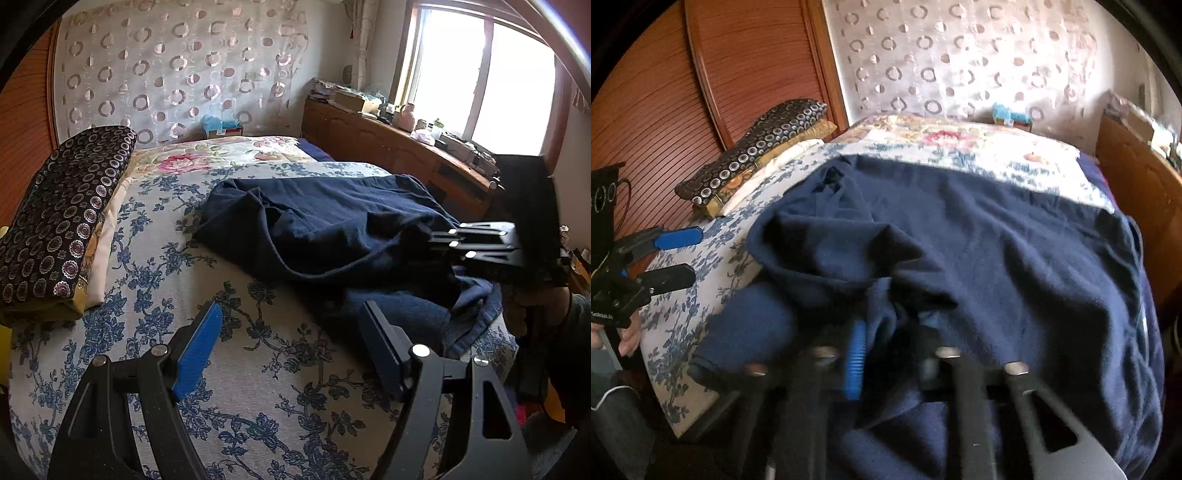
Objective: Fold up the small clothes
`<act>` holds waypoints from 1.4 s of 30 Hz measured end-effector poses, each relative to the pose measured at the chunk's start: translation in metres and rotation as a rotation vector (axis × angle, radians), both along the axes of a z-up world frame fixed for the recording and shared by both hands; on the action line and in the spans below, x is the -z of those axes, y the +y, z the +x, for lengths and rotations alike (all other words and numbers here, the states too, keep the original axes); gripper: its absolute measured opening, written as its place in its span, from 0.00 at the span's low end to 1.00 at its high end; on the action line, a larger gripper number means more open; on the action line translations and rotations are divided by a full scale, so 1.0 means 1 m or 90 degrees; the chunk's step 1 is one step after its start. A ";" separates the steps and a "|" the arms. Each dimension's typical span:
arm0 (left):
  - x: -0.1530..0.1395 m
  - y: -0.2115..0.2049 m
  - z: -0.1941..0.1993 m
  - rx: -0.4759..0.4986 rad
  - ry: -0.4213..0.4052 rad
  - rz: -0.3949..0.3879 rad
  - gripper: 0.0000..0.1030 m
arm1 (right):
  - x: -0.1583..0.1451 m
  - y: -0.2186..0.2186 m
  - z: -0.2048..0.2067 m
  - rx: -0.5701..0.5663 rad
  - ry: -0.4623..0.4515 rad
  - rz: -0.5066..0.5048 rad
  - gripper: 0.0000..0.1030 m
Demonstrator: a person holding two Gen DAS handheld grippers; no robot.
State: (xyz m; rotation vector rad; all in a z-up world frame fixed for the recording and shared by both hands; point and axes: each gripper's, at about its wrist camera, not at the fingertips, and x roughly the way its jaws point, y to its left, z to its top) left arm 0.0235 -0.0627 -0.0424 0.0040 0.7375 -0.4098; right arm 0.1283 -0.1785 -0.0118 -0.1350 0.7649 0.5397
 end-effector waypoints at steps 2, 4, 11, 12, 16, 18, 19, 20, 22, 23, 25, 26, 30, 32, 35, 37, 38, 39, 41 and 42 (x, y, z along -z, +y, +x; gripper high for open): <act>-0.001 0.000 -0.001 0.000 -0.002 0.000 0.75 | -0.009 -0.004 -0.008 -0.010 -0.026 0.014 0.11; -0.001 0.000 0.000 -0.002 -0.002 -0.002 0.75 | -0.024 -0.008 -0.019 -0.018 -0.060 0.037 0.11; -0.003 0.000 -0.004 -0.001 -0.007 -0.007 0.75 | -0.088 -0.027 -0.056 -0.010 -0.171 0.074 0.10; -0.004 -0.001 -0.004 0.001 -0.008 -0.007 0.75 | -0.094 -0.033 -0.061 -0.002 -0.179 0.071 0.10; -0.004 -0.004 -0.007 0.007 -0.010 -0.012 0.75 | -0.099 -0.068 -0.079 0.051 -0.191 0.051 0.10; -0.005 -0.006 -0.007 0.010 -0.011 -0.015 0.75 | -0.089 -0.089 -0.086 0.084 -0.170 0.036 0.10; -0.005 -0.008 -0.007 0.011 -0.012 -0.016 0.75 | -0.078 -0.102 -0.087 0.109 -0.153 0.024 0.10; -0.006 -0.008 -0.007 0.011 -0.014 -0.016 0.75 | -0.069 -0.111 -0.087 0.130 -0.138 0.013 0.10; -0.007 -0.011 -0.008 0.012 -0.016 -0.016 0.75 | -0.047 -0.127 -0.087 0.168 -0.104 -0.011 0.10; -0.007 -0.012 -0.008 0.013 -0.018 -0.016 0.75 | -0.037 -0.134 -0.088 0.186 -0.085 -0.022 0.10; -0.009 -0.014 -0.008 0.012 -0.021 -0.016 0.75 | -0.023 -0.141 -0.089 0.201 -0.059 -0.032 0.12; -0.010 -0.014 -0.008 0.012 -0.023 -0.016 0.75 | -0.019 -0.143 -0.091 0.204 -0.049 -0.035 0.18; -0.013 -0.015 -0.010 0.009 -0.031 -0.018 0.75 | -0.029 -0.142 -0.096 0.208 -0.062 -0.036 0.37; -0.014 -0.014 -0.011 0.007 -0.033 -0.019 0.75 | -0.038 -0.137 -0.093 0.210 -0.082 -0.036 0.38; -0.014 -0.013 -0.011 0.006 -0.034 -0.017 0.75 | -0.054 -0.129 -0.095 0.201 -0.114 -0.015 0.38; -0.014 -0.013 -0.012 0.005 -0.035 -0.016 0.75 | -0.058 -0.124 -0.090 0.189 -0.127 -0.003 0.39; -0.014 -0.013 -0.012 0.005 -0.035 -0.016 0.75 | -0.059 -0.120 -0.087 0.181 -0.127 0.002 0.39; -0.014 -0.013 -0.012 0.004 -0.035 -0.016 0.75 | -0.060 -0.114 -0.083 0.172 -0.125 0.005 0.39; -0.013 -0.012 -0.012 0.004 -0.036 -0.015 0.75 | -0.058 -0.099 -0.070 0.144 -0.119 0.000 0.39; -0.013 -0.013 -0.013 0.003 -0.036 -0.015 0.75 | -0.055 -0.096 -0.063 0.135 -0.114 -0.005 0.39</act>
